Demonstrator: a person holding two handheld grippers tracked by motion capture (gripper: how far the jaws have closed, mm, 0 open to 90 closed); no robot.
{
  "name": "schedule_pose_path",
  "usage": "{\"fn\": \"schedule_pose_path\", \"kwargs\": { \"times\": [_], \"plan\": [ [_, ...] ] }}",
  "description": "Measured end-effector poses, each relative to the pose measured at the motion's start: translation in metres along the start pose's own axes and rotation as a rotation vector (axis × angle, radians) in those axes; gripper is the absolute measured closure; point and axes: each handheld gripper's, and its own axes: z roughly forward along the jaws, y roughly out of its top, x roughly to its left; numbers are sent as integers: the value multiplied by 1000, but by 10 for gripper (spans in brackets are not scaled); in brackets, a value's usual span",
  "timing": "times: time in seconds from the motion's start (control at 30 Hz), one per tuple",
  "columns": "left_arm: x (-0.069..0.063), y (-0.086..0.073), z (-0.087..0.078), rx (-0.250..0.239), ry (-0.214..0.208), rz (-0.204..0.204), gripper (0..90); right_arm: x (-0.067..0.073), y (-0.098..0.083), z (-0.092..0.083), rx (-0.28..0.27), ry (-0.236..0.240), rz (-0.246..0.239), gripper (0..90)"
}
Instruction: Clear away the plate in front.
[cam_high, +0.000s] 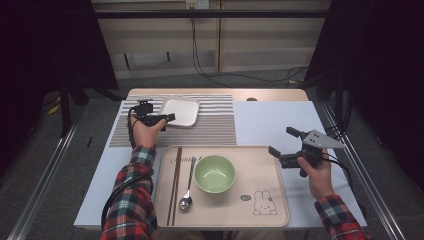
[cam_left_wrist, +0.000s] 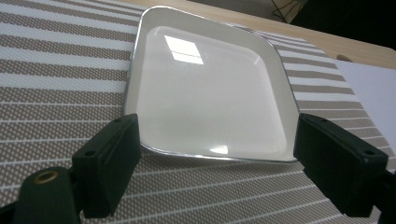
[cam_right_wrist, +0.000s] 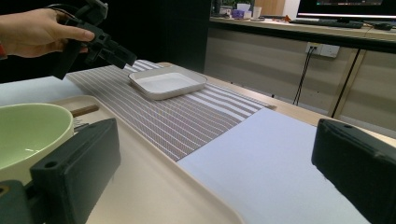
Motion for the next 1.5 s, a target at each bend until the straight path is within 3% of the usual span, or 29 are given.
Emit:
{"fn": "schedule_pose_path", "kwargs": {
  "times": [0.1,0.53,0.7,0.93,1.0,1.07,1.2,1.37,1.5],
  "plan": [
    [3,2,4,-9,3,-27,149,0,0,0,0,2,-4,8],
    [26,3,21,18,84,-50,187,0,-1,0,12,3,-10,8],
    [33,2,26,16,125,-51,303,0,0,0,6,-3,-10,8],
    [39,1,32,10,130,-16,508,-1,-1,1,15,0,-17,8],
    [38,3,33,2,125,-34,529,-1,-1,1,21,1,-19,8],
    [37,2,34,12,128,-14,566,-1,-2,2,19,-5,-20,8],
    [35,2,34,25,134,-23,679,-1,-2,1,21,0,-19,8],
    [32,2,35,55,120,-67,817,-1,-1,1,20,-2,-17,8],
    [31,5,35,65,130,-118,849,-1,-1,1,20,-2,-17,8]
  ]
}}
